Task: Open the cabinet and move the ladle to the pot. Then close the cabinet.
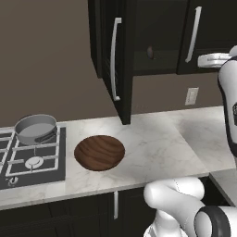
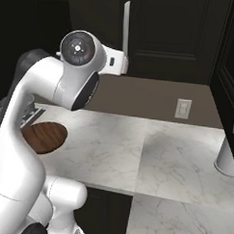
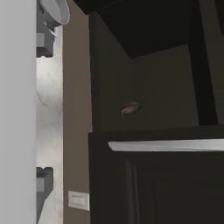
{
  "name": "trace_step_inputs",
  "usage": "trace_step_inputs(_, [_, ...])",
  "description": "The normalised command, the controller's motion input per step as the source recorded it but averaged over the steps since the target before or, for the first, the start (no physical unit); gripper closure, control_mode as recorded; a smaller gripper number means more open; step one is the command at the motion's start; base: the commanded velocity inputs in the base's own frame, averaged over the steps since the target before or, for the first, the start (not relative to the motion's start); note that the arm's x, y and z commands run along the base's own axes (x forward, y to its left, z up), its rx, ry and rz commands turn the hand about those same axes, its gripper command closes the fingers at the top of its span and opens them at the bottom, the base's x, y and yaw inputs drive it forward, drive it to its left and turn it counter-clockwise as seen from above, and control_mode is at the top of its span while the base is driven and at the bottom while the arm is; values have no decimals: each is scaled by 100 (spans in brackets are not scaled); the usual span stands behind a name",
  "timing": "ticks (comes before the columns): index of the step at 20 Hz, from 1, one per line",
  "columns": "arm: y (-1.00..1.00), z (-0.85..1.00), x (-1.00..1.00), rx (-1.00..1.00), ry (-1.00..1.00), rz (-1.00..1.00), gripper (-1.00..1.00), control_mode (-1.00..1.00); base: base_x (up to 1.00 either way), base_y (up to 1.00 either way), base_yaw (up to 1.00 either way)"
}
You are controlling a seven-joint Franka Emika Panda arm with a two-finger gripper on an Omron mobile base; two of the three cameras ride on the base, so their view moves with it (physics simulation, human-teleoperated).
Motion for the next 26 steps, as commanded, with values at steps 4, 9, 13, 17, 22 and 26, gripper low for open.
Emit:
trace_step_inputs(4, [-18,0,31,-15,-18,-4,-100,-100,0,0,0])
trace_step_inputs(9, [-17,14,18,-9,-7,-4,-100,-100,0,0,0])
trace_step_inputs(13, [-1,44,3,0,-1,-1,-100,-100,0,0,0])
trace_step_inputs(17, [0,44,8,0,0,0,-100,-100,0,0,0])
trace_step_inputs(22, [0,8,32,-1,-1,0,-100,-100,0,0,0])
trace_step_inputs(26, [0,0,42,-1,0,0,-100,-100,0,0,0])
